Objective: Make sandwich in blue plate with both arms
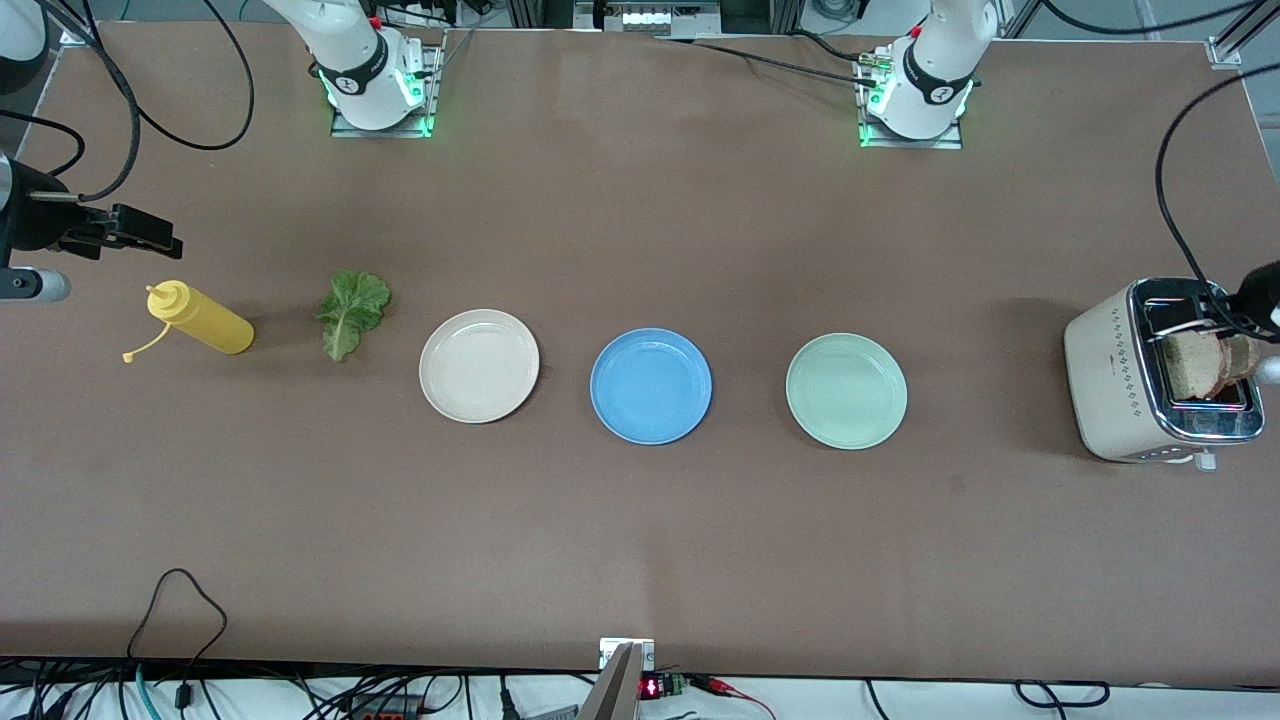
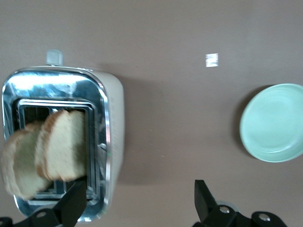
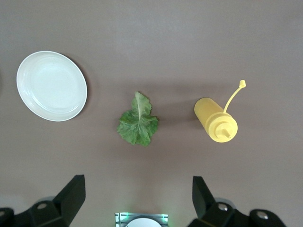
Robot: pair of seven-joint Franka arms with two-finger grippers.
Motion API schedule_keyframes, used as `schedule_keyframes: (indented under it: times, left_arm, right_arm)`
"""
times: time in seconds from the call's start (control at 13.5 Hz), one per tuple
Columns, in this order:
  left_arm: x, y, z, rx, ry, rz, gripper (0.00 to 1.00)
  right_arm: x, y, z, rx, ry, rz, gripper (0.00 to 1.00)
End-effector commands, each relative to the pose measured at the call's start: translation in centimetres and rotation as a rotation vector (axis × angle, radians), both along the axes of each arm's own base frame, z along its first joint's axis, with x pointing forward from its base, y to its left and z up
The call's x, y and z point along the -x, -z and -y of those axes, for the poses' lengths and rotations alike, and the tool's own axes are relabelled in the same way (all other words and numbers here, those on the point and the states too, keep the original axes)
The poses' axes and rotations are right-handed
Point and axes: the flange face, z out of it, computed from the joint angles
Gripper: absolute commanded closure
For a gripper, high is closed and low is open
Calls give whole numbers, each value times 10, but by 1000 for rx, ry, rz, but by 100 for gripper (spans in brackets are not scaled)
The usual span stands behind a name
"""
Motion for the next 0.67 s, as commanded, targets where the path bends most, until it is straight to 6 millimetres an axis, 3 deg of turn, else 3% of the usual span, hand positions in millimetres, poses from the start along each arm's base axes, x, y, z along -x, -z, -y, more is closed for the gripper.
schedule_keyframes:
  times: [0.0,0.3,0.59]
  left_arm:
    - [-6,27,-34,-7,81,13,0]
    - [-5,45,-74,-12,140,50,0]
    - [-2,57,-82,-1,160,34,0]
  right_arm:
    - [2,-4,-1,-18,-1,2,0]
    - [2,-4,-1,-18,-1,2,0]
    - [1,-1,-1,-18,0,-2,0]
